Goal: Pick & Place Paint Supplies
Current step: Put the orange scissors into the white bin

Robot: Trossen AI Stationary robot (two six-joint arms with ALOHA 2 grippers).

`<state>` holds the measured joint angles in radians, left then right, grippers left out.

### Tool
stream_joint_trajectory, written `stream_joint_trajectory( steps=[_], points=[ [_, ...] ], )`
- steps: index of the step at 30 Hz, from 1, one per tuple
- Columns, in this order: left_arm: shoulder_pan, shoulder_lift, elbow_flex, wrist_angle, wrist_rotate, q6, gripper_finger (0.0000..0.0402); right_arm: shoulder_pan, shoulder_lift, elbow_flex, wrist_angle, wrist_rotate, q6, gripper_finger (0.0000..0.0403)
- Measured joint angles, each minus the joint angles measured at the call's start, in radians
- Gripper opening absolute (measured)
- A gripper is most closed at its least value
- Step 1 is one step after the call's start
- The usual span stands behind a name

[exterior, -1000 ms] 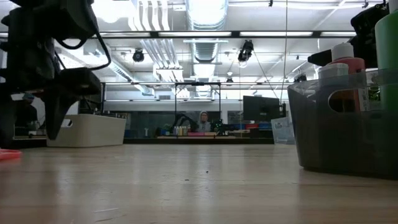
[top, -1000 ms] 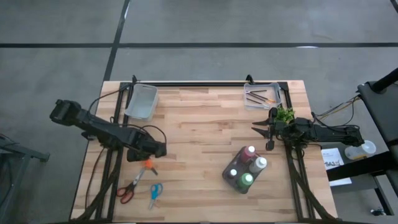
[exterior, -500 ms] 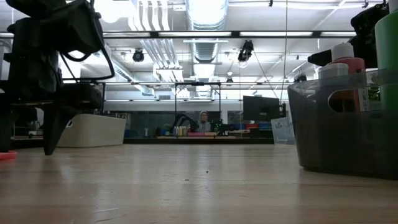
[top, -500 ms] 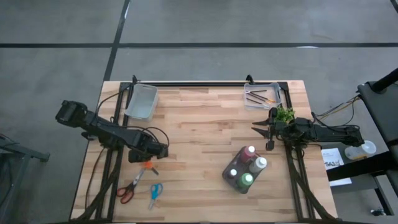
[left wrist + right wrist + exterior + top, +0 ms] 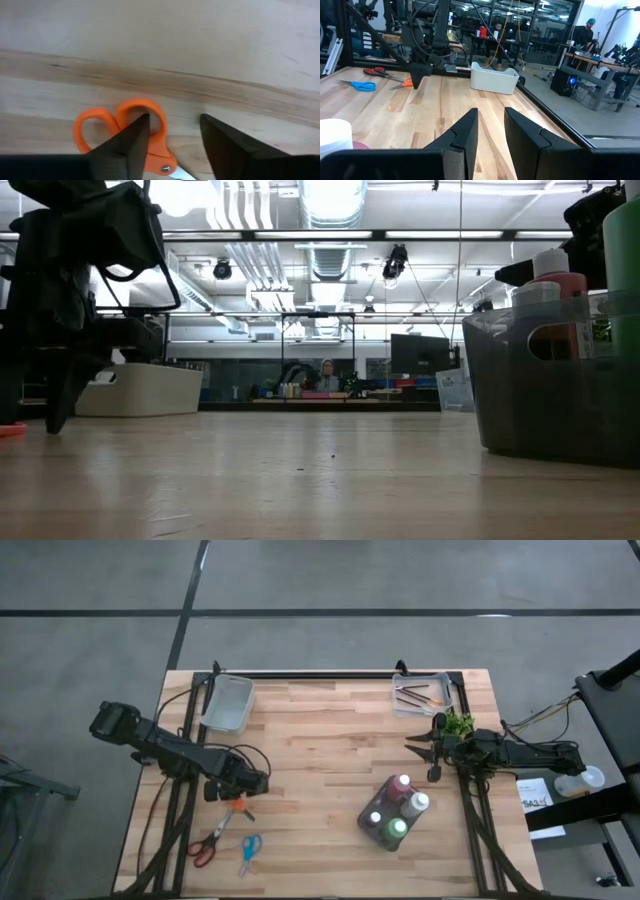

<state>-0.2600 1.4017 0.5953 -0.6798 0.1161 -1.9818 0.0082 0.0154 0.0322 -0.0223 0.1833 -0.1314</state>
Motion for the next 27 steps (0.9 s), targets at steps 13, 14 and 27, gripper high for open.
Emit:
stream_joint_trajectory(
  steps=[13, 14, 27],
  points=[
    [0.0, 0.0, 0.0, -0.01, 0.008, -0.006, 0.0052, 0.0, 0.0, 0.0, 0.0, 0.0, 0.0, 0.009],
    [0.0, 0.0, 0.0, -0.011, 0.008, -0.006, 0.0041, 0.0, 0.0, 0.0, 0.0, 0.0, 0.0, 0.009],
    [0.0, 0.001, 0.003, -0.017, 0.008, -0.005, 0.001, 0.0, 0.0, 0.0, 0.0, 0.0, 0.0, 0.009]
  ],
)
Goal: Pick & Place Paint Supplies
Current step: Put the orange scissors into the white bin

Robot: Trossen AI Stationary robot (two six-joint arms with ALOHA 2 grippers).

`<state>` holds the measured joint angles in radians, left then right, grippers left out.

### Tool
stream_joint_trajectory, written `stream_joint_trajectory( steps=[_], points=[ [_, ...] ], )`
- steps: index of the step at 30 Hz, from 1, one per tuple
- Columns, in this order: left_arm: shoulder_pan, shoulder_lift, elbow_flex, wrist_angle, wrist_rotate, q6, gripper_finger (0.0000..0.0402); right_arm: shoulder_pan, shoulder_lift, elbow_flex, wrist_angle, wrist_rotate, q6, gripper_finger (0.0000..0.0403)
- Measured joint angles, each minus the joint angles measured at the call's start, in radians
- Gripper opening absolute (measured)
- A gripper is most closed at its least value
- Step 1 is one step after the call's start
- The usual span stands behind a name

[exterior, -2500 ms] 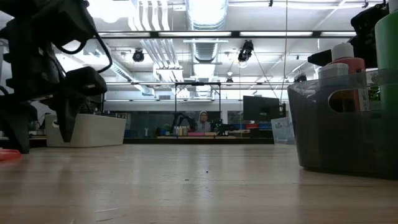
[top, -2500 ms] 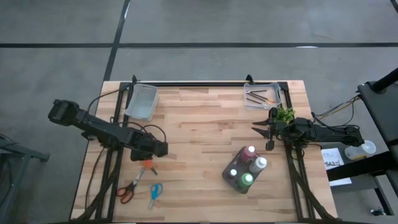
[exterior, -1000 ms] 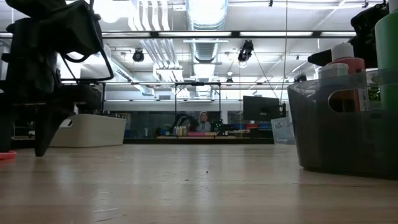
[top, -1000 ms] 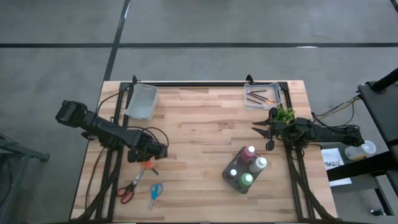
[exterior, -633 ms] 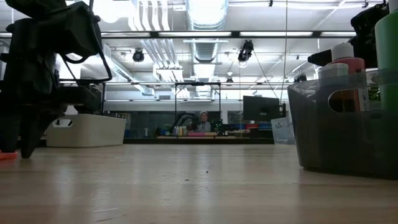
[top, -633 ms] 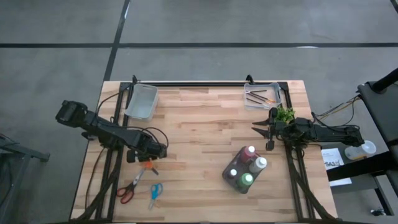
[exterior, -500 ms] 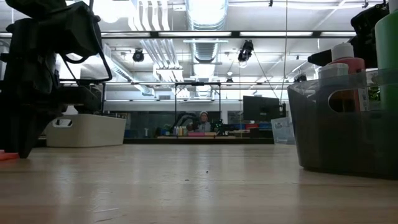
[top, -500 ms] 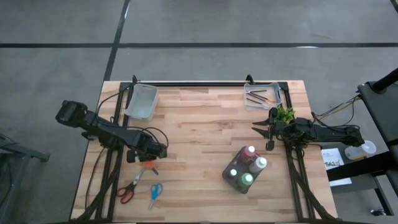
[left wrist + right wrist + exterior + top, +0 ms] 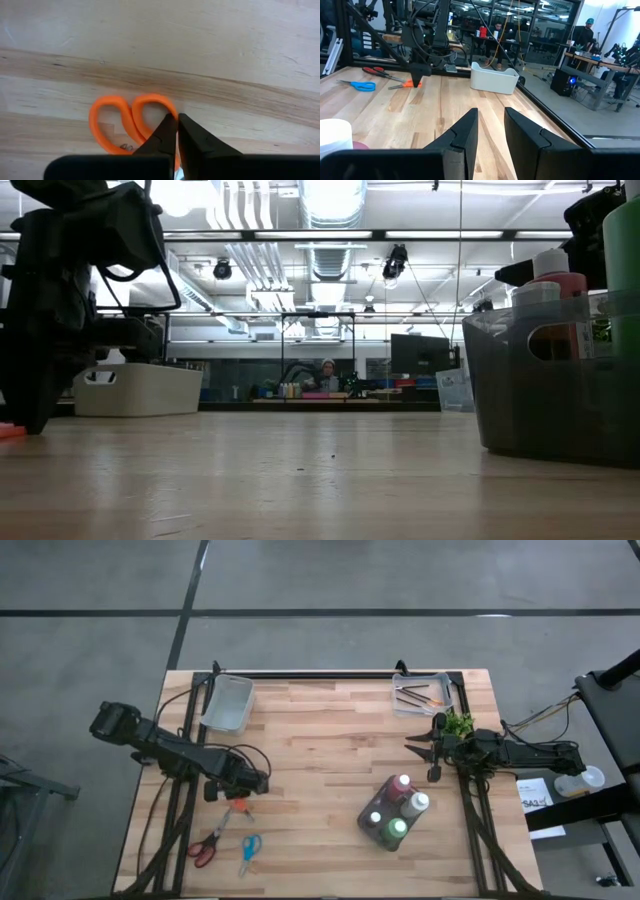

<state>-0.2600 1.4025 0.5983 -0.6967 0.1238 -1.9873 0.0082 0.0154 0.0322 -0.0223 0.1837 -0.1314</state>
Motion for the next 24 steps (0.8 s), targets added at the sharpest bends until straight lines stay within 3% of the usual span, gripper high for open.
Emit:
stream_joint_trajectory(
  steps=[15, 24],
  points=[
    [0.001, 0.001, 0.109, -0.099, -0.095, 0.079, 0.001, 0.0, 0.0, 0.0, 0.0, 0.0, 0.0, 0.009],
    [0.016, -0.08, 0.268, -0.341, -0.277, 0.155, 0.001, 0.0, 0.002, 0.0, 0.0, 0.0, 0.0, 0.009]
  ],
)
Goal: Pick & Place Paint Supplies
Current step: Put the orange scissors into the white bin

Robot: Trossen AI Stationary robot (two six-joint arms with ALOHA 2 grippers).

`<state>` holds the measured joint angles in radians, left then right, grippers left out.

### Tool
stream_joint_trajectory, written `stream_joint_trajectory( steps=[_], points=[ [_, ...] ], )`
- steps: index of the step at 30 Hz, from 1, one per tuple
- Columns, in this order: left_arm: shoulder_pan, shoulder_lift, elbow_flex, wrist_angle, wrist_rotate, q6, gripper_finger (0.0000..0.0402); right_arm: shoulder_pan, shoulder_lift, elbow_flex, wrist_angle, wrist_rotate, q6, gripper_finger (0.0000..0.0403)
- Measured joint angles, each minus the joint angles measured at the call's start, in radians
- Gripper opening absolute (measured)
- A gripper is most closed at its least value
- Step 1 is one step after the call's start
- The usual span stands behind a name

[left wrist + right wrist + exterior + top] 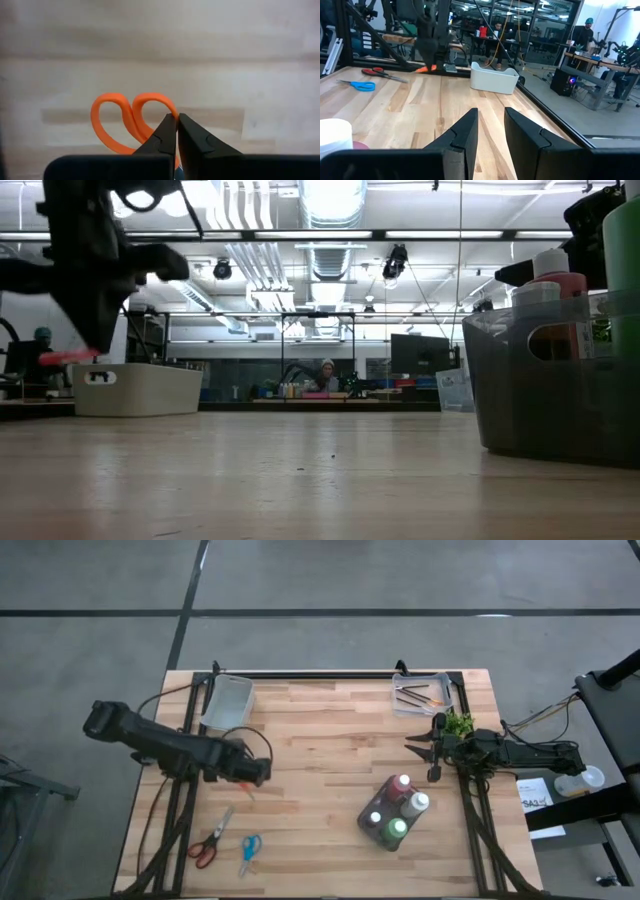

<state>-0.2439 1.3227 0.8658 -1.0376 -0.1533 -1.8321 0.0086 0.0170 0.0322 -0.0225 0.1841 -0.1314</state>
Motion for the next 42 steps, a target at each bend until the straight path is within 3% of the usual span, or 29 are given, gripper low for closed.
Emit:
stream_joint_trajectory(
  steps=[6, 10, 16, 20, 24, 30, 42],
  points=[
    [0.096, -0.035, 0.124, -0.249, -0.09, 0.081, 0.001, 0.0, 0.0, 0.0, 0.0, 0.0, 0.0, 0.009],
    [0.204, -0.038, 0.221, -0.424, -0.227, 0.172, 0.001, 0.0, -0.002, 0.0, 0.0, 0.0, 0.0, 0.009],
    [0.434, -0.038, 0.291, -0.471, -0.414, 0.532, 0.001, 0.0, -0.002, 0.0, 0.0, 0.0, 0.0, 0.009],
    [0.61, -0.038, 0.293, -0.407, -0.503, 0.807, 0.001, 0.0, -0.002, 0.0, 0.0, 0.0, 0.0, 0.009],
    [0.775, -0.036, 0.292, -0.272, -0.477, 1.048, 0.001, 0.0, -0.002, 0.0, 0.0, 0.0, 0.0, 0.009],
    [0.955, -0.036, 0.291, -0.107, -0.332, 1.351, 0.001, 0.0, -0.002, 0.0, 0.0, 0.0, 0.0, 0.009],
    [1.011, 0.07, 0.244, -0.041, -0.301, 1.47, 0.001, 0.0, -0.002, 0.0, 0.0, 0.0, 0.0, 0.009]
  ],
)
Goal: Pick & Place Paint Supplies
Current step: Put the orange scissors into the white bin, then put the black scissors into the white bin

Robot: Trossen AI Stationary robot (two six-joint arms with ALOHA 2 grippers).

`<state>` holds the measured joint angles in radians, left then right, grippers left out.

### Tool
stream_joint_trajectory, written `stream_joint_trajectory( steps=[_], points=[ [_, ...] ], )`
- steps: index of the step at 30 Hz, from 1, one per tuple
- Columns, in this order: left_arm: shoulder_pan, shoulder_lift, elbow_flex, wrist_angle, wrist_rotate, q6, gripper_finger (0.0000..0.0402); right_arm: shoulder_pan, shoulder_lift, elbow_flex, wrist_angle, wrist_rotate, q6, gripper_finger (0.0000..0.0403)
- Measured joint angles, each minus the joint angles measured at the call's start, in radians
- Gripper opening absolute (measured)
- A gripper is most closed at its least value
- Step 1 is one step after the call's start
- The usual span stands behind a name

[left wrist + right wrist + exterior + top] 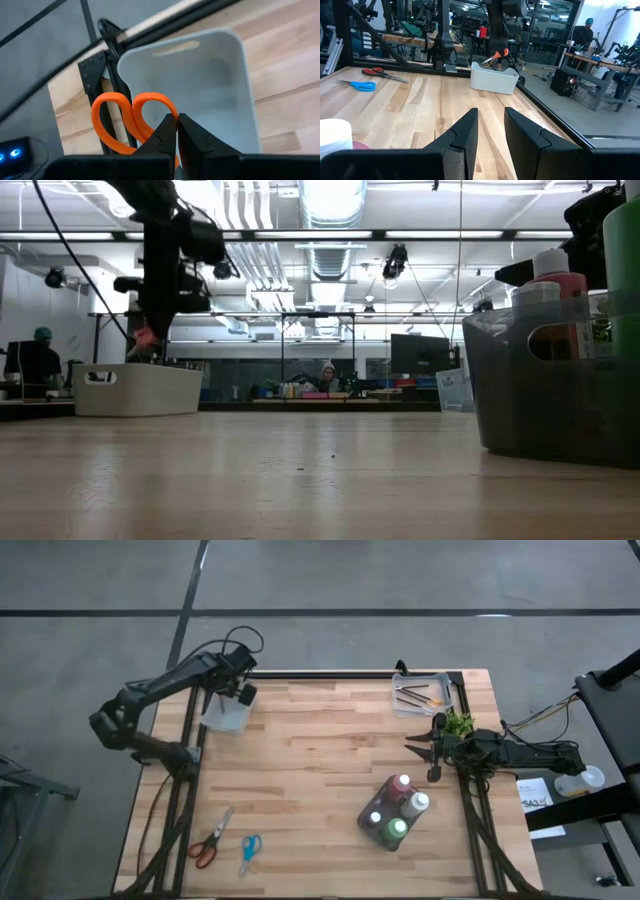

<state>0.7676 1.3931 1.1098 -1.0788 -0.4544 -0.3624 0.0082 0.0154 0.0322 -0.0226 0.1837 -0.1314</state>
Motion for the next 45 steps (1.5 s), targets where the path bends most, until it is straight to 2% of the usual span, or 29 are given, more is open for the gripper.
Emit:
stream_joint_trajectory(
  steps=[12, 16, 22, 27, 31, 39, 45],
  points=[
    [0.031, 0.156, -0.057, 0.069, 0.006, -0.002, 0.001, 0.0, 0.0, 0.0, 0.0, 0.0, 0.0, 0.009],
    [0.031, 0.205, -0.06, 0.092, 0.052, -0.008, 0.0011, 0.0, 0.0, 0.0, 0.0, 0.0, 0.0, 0.009],
    [0.031, 0.251, -0.069, 0.114, 0.084, -0.007, 0.0043, 0.0, 0.0, 0.0, 0.0, 0.0, 0.0, 0.009],
    [0.031, 0.238, -0.069, 0.122, 0.088, -0.007, 0.0088, 0.0, 0.0, 0.0, 0.0, 0.0, 0.0, 0.009],
    [0.033, 0.22, -0.069, 0.124, 0.089, -0.006, 0.0109, 0.0, 0.0, 0.0, 0.0, 0.0, 0.0, 0.009],
    [0.033, 0.173, -0.062, 0.084, 0.084, 0.0, 0.0114, 0.0, 0.0, 0.0, 0.0, 0.0, 0.0, 0.009],
    [0.003, 0.038, -0.053, 0.002, 0.088, -0.092, 0.0115, 0.0, 0.0, 0.0, 0.0, 0.0, 0.0, 0.009]
  ],
)
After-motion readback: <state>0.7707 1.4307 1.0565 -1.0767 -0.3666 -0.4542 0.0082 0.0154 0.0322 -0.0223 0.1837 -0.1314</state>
